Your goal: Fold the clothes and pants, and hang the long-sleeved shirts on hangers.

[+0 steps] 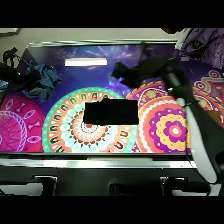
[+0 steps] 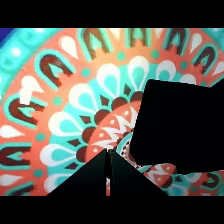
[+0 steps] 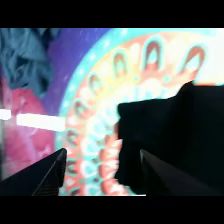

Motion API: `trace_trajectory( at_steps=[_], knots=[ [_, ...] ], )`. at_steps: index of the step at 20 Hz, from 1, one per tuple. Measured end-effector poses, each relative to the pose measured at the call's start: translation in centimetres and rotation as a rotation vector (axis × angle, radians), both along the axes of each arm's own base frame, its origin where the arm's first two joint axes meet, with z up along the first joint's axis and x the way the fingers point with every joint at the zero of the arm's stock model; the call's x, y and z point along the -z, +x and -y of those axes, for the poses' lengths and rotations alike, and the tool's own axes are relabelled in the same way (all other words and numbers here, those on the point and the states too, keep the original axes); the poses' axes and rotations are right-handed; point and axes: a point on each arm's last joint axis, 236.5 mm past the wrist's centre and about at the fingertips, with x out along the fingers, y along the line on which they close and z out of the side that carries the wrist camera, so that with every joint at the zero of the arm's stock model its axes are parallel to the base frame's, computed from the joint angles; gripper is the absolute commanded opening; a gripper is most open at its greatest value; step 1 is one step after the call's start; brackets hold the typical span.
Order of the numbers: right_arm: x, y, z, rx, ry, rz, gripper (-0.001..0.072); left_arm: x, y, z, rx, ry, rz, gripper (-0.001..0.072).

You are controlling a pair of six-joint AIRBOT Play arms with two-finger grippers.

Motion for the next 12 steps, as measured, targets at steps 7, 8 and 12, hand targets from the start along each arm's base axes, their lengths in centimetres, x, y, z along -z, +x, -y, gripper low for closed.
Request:
trace_trajectory(
  at_steps=[7,8,12],
  knots=[
    [7.5,-1.3,20.1,0.086,-0.109,-0.204,0.0549,0.0,0.0,0.0,0.0,0.0,0.0,0.0019],
    [9.5,-2.0,20.8,0.08,-0.092,-0.244,0.0549,0.0,0.0,0.0,0.0,0.0,0.0,0.0019],
    [16.8,-4.4,19.2,0.012,0.014,-0.363,0.054,0.0,0.0,0.0,0.0,0.0,0.0,0.0019]
  ],
)
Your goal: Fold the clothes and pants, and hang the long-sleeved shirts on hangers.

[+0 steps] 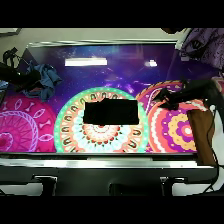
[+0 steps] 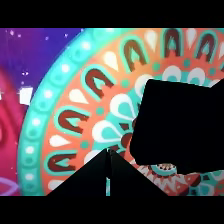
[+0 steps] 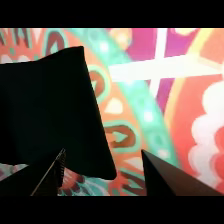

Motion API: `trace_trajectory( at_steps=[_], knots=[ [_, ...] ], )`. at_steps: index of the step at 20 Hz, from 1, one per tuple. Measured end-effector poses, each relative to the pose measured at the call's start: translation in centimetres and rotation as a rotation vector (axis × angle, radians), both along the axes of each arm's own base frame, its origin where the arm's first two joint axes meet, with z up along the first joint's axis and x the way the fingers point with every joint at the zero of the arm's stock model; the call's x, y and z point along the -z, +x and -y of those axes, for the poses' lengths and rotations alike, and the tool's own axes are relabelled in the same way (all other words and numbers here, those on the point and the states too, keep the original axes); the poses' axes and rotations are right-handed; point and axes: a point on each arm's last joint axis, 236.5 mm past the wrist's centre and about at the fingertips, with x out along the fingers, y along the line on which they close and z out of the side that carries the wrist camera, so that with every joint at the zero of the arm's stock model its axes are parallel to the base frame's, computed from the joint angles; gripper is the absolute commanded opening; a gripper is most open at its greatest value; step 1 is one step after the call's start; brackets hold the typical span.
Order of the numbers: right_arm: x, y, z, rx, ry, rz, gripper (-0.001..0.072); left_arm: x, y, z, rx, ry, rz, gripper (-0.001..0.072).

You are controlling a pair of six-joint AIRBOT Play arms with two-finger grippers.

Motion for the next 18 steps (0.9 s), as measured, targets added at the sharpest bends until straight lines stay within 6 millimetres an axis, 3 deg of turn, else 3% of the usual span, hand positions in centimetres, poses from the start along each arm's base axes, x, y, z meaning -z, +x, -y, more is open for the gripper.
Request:
trace_trajectory(
  at_steps=[5,6,7,8,9,11,14,16,18],
  knots=[
    [5.6,-0.7,-5.7,-0.079,0.088,-0.046,0.0531,0.0,0.0,0.0,0.0,0.0,0.0,0.0019],
    [6.2,-0.8,-6.9,-0.09,0.104,-0.053,0.0501,0.0,0.0,0.0,0.0,0.0,0.0,0.0019],
    [6.7,-0.9,-8.0,-0.104,0.113,-0.056,0.0426,0.0,0.0,0.1,0.001,0.0,0.0,0.0019],
    [7.1,-0.9,-9.0,-0.108,0.121,-0.056,0.0279,0.0,0.0,0.1,0.002,0.0,0.0,0.0019],
    [7.7,-1.0,-9.7,-0.121,0.112,-0.052,0.0071,0.0,0.0,0.1,0.002,0.0,0.0,0.0019],
    [8.0,-1.1,-10.8,-0.139,0.105,-0.046,0.003,0.0,0.0,0.1,0.003,0.0,-0.001,0.0019],
    [6.1,0.1,-10.9,-0.156,0.092,0.017,0.0029,0.0,0.0,0.2,0.003,0.0,0.0,0.0019],
    [2.8,2.0,-9.9,-0.132,0.08,0.084,0.0029,0.0,0.0,0.2,0.003,0.0,0.0,0.0019],
    [-1.0,3.9,-7.6,-0.087,0.046,0.152,0.0029,0.0,0.0,0.2,0.004,-0.002,0.0,0.0019]
  ],
)
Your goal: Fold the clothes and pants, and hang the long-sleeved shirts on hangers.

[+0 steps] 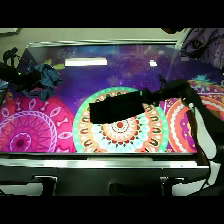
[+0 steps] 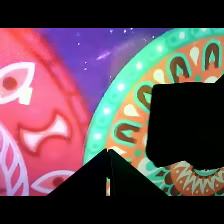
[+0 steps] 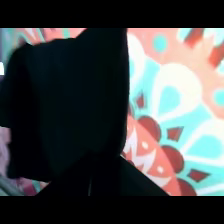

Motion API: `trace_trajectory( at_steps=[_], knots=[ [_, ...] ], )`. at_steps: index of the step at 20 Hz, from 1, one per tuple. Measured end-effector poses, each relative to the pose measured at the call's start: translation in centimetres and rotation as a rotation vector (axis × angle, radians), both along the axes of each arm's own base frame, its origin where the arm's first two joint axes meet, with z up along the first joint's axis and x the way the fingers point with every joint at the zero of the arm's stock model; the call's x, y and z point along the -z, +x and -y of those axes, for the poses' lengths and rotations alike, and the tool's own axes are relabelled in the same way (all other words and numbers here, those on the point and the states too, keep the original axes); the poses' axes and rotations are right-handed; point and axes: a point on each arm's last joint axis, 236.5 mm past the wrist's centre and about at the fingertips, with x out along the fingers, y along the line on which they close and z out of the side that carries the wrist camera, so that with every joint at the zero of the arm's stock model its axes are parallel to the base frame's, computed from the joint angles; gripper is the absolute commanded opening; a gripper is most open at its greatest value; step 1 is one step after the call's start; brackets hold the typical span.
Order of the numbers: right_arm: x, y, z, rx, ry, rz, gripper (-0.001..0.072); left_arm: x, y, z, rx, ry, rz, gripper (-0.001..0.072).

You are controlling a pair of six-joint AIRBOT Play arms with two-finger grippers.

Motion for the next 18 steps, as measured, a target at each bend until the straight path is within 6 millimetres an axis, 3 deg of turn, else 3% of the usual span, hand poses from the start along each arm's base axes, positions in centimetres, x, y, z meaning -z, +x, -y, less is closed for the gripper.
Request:
trace_trajectory(
  at_steps=[4,8,13,18],
  knots=[
    [-6.7,2.2,6.7,0.127,-0.097,0.098,0.0029,0.0,-0.2,0.2,0.006,-0.002,-0.006,0.0019],
    [-11.2,2.1,15.0,0.307,-0.2,0.147,0.0029,0.1,-0.5,0.5,0.016,-0.003,-0.02,0.0019],
    [-14.3,0.1,24.3,0.526,-0.272,0.164,0.0029,0.2,-0.7,0.7,0.022,-0.003,-0.028,0.0019],
    [-14.8,-3.3,32.4,0.739,-0.364,0.109,0.0029,0.2,-0.8,0.8,0.025,-0.003,-0.034,0.0019]
  ],
)
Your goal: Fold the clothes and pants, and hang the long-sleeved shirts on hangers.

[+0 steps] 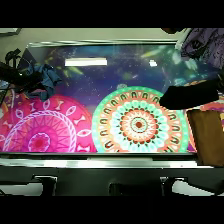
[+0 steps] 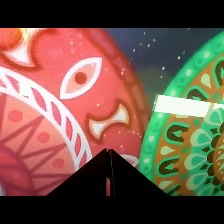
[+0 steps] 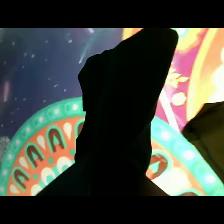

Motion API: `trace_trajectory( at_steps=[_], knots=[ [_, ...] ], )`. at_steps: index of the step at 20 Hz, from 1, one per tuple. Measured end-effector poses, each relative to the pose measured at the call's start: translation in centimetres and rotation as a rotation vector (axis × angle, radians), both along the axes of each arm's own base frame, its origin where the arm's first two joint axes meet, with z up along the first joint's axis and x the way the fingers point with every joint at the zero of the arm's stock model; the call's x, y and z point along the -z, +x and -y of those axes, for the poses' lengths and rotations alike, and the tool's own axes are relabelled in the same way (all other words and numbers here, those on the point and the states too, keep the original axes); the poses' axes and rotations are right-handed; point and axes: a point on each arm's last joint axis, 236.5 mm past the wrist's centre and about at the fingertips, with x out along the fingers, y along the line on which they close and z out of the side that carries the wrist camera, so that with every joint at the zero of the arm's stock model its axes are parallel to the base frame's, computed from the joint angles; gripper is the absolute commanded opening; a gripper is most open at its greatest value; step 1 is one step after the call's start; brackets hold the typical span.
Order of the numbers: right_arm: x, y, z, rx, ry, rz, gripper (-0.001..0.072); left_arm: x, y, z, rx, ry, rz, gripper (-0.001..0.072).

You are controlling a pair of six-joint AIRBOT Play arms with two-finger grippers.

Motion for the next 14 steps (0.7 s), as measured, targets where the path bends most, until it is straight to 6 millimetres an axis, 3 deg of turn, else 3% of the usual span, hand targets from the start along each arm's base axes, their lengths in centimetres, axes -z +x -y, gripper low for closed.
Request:
trace_trajectory(
  at_steps=[3,6,14],
  knots=[
    [-0.2,-2.5,4.1,0.138,-0.043,-0.038,0.0029,0.0,-0.1,0.0,0.002,0.0,-0.005,0.0019],
    [-0.6,-5.0,6.8,0.243,-0.099,-0.08,0.0029,0.1,-0.3,0.0,0.003,0.0,-0.011,0.0019],
    [-2.0,-11.1,10.2,0.408,-0.239,-0.219,0.0029,0.2,-1.2,0.1,0.033,0.003,-0.042,0.0019]
  ],
)
